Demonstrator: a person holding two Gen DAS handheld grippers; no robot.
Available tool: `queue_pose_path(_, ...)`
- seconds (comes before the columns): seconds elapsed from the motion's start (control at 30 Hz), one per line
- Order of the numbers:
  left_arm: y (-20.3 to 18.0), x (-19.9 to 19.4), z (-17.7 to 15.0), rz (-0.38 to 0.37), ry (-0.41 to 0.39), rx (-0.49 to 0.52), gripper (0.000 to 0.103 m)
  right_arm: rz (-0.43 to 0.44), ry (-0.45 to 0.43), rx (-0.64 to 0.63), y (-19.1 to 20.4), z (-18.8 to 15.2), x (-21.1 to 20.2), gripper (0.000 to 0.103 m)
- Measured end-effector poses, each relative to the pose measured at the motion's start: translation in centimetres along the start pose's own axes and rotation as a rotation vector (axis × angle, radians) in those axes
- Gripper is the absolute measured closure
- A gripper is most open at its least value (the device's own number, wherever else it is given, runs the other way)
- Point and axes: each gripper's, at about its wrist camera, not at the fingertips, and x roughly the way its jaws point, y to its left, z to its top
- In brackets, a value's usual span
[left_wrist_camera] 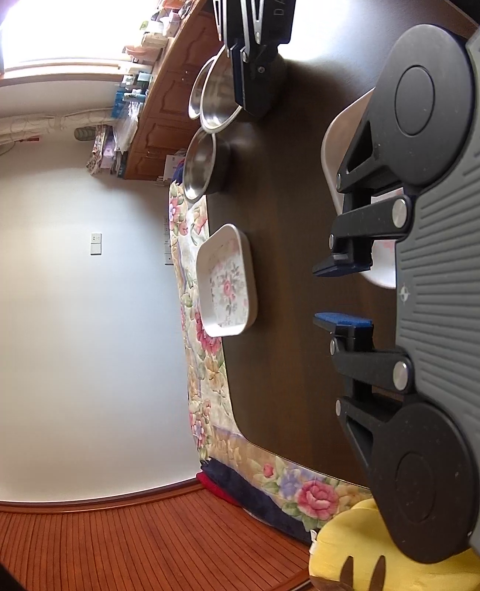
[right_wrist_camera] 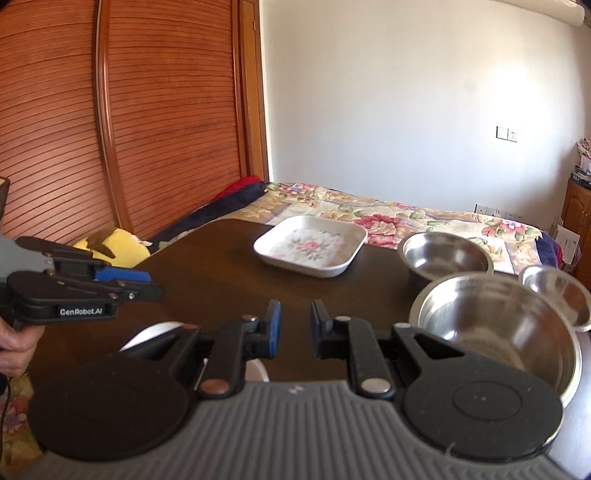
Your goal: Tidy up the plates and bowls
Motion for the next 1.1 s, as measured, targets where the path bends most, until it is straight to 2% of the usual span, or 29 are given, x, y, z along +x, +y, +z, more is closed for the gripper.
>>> queue_pose_path(0.4,2.2,5.4,4.2,-0.015,0.021,-0.01,0.075,-0.005,0.038,-0.031,-2.4,4.4,4.9,0.084)
queue_pose_path(0.53,3.0,7.2,5.3,-0.011,0.021,-0.001,0.074,-0.011,0.061,-0.059,-2.7,5.5,7.0,0.08)
queue_pose_path(0.97,4.8,11.9,7.5,-0.029,0.047,-0.001,0.074,-0.023,0.155,-0.047,-4.2,7.3,12.8,0.08)
queue_pose_path(1.1,5.4,13.2,7.8,-0.035,0.055,-0.018,0.069,-0.033,0.178,-0.048,-4.4,7.5,13.9,0.076)
